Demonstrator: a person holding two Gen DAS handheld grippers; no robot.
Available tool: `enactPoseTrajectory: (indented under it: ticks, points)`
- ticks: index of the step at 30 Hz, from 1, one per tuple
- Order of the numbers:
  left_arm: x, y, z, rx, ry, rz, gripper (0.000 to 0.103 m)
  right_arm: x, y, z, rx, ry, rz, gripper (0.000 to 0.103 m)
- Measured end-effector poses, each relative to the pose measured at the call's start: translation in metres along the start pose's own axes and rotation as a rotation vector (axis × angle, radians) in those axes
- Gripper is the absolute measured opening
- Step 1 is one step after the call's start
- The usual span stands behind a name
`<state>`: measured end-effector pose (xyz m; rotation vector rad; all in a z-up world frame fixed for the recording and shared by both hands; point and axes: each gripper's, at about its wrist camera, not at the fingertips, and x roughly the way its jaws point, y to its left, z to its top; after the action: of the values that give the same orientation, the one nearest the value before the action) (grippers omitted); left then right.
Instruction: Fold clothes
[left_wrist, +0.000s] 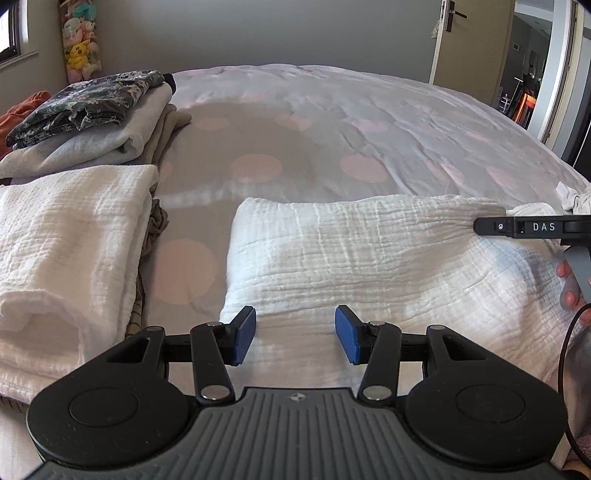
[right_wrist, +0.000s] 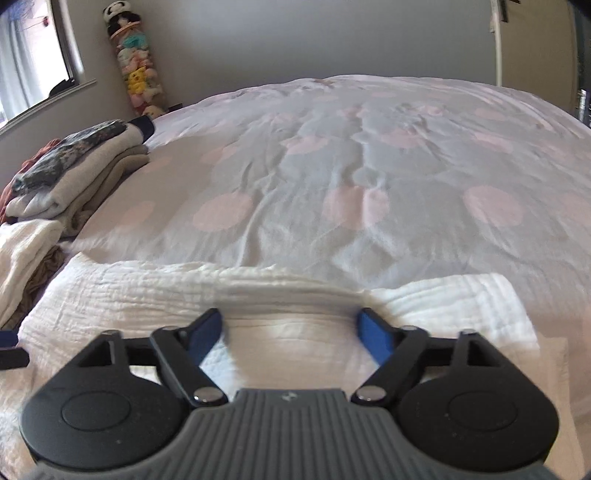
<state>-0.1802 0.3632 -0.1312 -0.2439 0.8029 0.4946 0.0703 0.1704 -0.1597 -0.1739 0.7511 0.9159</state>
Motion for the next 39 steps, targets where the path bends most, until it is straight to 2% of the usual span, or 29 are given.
enactPoseTrajectory:
  ticks: [3, 6, 13, 15, 18, 21, 23, 29, 33, 39]
  points:
    - [-0.011, -0.002, 0.000, -0.004, -0.007, 0.002, 0.046, -0.006, 0.017, -0.003, -0.085, -0.010, -0.051, 0.093]
    - [-0.024, -0.008, -0.002, 0.011, -0.021, 0.002, 0.046, -0.023, 0.021, -0.008, -0.072, -0.052, -0.066, 0.094]
    - [-0.044, -0.015, -0.009, 0.020, -0.041, 0.008, 0.046, -0.073, -0.004, -0.017, 0.095, -0.050, -0.028, 0.094]
    - [-0.048, -0.015, -0.010, 0.019, -0.051, 0.010, 0.046, -0.089, -0.017, -0.017, 0.144, -0.051, -0.042, 0.094]
    - [-0.055, -0.013, -0.011, 0.006, -0.063, 0.007, 0.046, -0.107, -0.039, -0.016, 0.221, -0.044, -0.083, 0.094]
    - [-0.059, -0.012, -0.012, -0.006, -0.072, 0.005, 0.046, -0.118, -0.062, -0.019, 0.276, -0.044, -0.184, 0.094]
    - [-0.062, -0.011, -0.013, -0.012, -0.078, 0.004, 0.046, -0.120, -0.077, -0.021, 0.325, -0.026, -0.224, 0.094]
    - [-0.064, -0.005, -0.016, -0.043, -0.069, 0.021, 0.046, -0.112, -0.109, -0.042, 0.474, 0.014, -0.215, 0.092]
    - [-0.064, 0.001, -0.019, -0.074, -0.056, 0.031, 0.046, -0.105, -0.113, -0.046, 0.498, 0.032, -0.189, 0.087]
    - [-0.063, 0.003, -0.024, -0.089, -0.044, 0.020, 0.046, -0.104, -0.117, -0.050, 0.533, 0.034, -0.165, 0.088]
